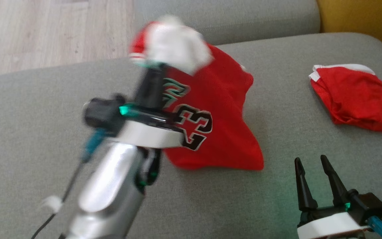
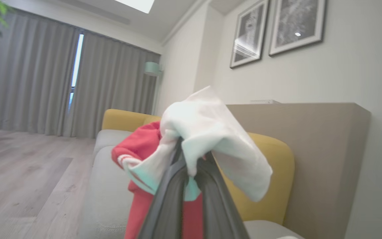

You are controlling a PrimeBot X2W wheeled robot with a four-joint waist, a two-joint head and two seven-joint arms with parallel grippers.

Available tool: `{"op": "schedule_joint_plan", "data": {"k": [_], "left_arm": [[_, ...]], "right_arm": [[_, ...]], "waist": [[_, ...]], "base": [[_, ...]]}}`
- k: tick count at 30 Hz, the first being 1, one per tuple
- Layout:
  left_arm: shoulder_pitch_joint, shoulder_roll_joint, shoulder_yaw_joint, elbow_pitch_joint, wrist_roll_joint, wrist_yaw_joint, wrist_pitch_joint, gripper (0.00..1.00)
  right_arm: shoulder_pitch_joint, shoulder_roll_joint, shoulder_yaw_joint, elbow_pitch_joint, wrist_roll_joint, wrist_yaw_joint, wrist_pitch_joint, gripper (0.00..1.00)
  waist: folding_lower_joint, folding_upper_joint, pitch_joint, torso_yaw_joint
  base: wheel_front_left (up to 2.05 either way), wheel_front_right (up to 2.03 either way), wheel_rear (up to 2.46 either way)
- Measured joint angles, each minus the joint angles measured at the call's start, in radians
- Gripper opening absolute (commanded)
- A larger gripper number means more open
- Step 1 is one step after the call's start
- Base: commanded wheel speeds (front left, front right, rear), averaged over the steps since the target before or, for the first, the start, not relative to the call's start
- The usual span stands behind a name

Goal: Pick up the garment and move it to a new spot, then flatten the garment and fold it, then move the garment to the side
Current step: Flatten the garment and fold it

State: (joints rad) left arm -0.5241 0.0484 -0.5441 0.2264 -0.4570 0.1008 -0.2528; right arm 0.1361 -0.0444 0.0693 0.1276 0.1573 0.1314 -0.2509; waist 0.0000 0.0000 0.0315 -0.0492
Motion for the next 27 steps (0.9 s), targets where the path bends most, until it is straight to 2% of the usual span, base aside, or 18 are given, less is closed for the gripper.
{"op": "schedule_joint_plan", "data": {"k": [2,3,6,10,13,14,15,16,18,21,27], "left_arm": [[0.033,0.000,0.072,0.001,-0.048,-0.015,-0.005,0.00],[0.075,-0.001,0.122,0.043,-0.098,-0.018,-0.005,0.00],[0.159,-0.002,0.169,0.150,-0.215,-0.012,-0.004,0.00],[0.260,-0.002,0.167,0.230,-0.302,-0.010,-0.004,0.00],[0.349,-0.001,0.120,0.273,-0.274,-0.007,-0.004,0.00],[0.370,0.000,0.091,0.286,-0.248,-0.009,-0.004,0.17],[0.390,0.000,0.057,0.299,-0.229,-0.021,0.001,0.65],[0.409,0.001,0.019,0.311,-0.220,-0.041,0.027,1.00],[0.448,0.005,-0.045,0.320,-0.192,-0.064,0.060,1.00],[0.481,0.022,-0.109,0.295,-0.137,-0.063,0.082,1.00],[0.467,0.096,-0.176,0.140,0.012,0.013,0.093,1.00]], "right_arm": [[0.001,0.000,0.001,0.000,0.000,0.000,0.000,1.00],[0.002,0.000,0.001,0.001,0.000,0.000,0.000,1.00],[0.005,0.000,0.002,0.001,0.000,0.000,0.000,1.00],[0.025,0.000,0.001,0.000,0.000,0.000,0.000,1.00],[0.041,0.000,-0.002,-0.001,0.000,0.000,0.000,1.00],[0.042,0.000,-0.007,-0.001,0.000,0.000,0.000,1.00],[0.042,0.000,-0.013,-0.002,0.000,0.000,0.000,1.00],[0.042,0.000,-0.018,-0.003,0.000,0.000,0.000,1.00],[0.042,0.000,-0.022,-0.003,-0.001,0.000,0.000,1.00],[0.042,0.000,-0.024,-0.006,-0.001,0.000,0.000,1.00],[0.043,0.000,-0.021,-0.007,-0.007,0.000,0.000,1.00]], "waist": [[-0.0001,0.0000,-0.012,0.001],[-0.0001,0.0000,-0.019,0.000],[-0.0001,0.0000,-0.024,-0.007],[-0.0001,0.0000,-0.022,-0.010],[0.0000,0.0000,-0.016,-0.009],[0.0000,0.0000,-0.015,-0.007],[0.0000,0.0000,-0.014,-0.003],[-0.0001,0.0000,-0.014,0.001],[-0.0001,0.0000,-0.013,0.011],[-0.0001,0.0000,-0.015,0.028],[-0.0001,0.0000,-0.024,0.050]], "base": [[0.00,0.00,0.00],[0.00,0.00,0.00],[0.00,0.00,0.00],[0.00,0.00,0.00],[0.00,0.00,0.00],[0.00,0.00,0.00],[0.00,0.00,0.00],[0.00,0.00,0.00],[0.00,0.00,0.00],[0.00,0.00,0.00],[0.00,0.00,0.00]]}}
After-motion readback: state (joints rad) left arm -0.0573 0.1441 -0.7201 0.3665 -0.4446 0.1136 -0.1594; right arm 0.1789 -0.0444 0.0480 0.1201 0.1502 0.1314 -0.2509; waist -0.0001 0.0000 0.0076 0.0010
